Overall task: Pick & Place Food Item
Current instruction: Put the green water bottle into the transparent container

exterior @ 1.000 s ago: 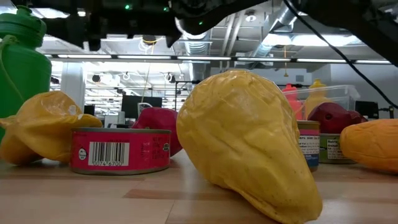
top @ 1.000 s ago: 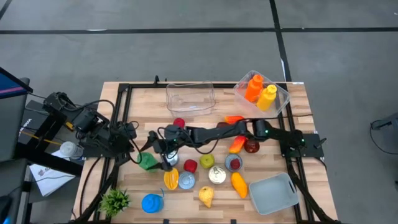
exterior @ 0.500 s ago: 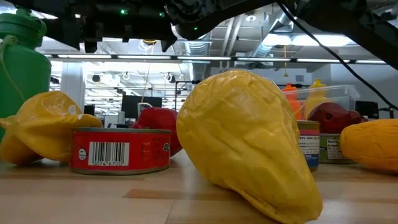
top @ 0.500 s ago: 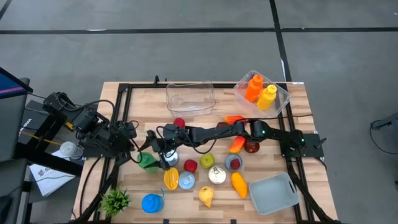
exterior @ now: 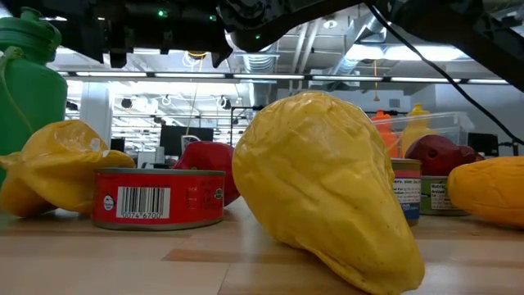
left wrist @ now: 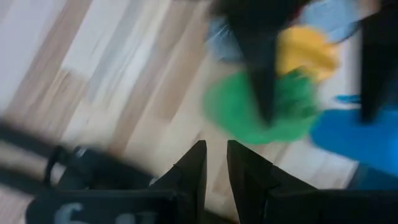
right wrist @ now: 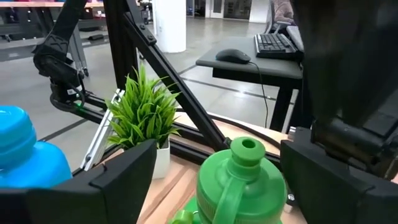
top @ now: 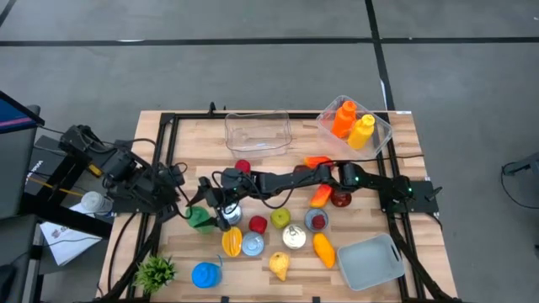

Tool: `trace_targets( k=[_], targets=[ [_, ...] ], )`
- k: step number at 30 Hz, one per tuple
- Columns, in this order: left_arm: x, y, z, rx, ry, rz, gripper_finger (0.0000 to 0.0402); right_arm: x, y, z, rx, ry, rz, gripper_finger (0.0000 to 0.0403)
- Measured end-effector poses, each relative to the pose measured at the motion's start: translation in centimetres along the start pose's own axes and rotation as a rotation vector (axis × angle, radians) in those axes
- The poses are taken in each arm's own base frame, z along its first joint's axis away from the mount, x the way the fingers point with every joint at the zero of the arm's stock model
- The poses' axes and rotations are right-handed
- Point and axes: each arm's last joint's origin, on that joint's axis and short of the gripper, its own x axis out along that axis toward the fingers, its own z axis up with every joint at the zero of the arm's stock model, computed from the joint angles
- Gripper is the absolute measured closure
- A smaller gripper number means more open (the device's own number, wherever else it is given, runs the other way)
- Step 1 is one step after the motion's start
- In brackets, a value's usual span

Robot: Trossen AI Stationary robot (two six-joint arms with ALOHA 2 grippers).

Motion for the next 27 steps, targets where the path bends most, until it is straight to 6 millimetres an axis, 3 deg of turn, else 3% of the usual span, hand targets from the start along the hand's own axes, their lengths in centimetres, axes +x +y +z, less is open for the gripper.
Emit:
trace_targets(
  k=[6, 15, 19, 27],
  targets=[
    [1.4, 0.2, -0.9, -0.060, 0.067, 0.037, 0.0348, 0.0, 0.0, -0.2, 0.008, 0.017, 0.001, 0.0069],
    [4.6, -1.7, -1.8, -0.056, 0.065, -0.095, 0.0378, 0.0, -0.1, -0.2, 0.009, 0.018, 0.000, 0.0069],
    [4.8, -1.9, -1.8, -0.059, 0.047, -0.116, 0.0398, 0.0, 0.0, -0.3, 0.012, 0.023, 0.000, 0.0069],
    [4.8, -2.2, -1.4, -0.056, -0.039, -0.126, 0.0400, 0.0, -0.1, -0.3, 0.009, 0.025, -0.018, 0.0070]
  ],
)
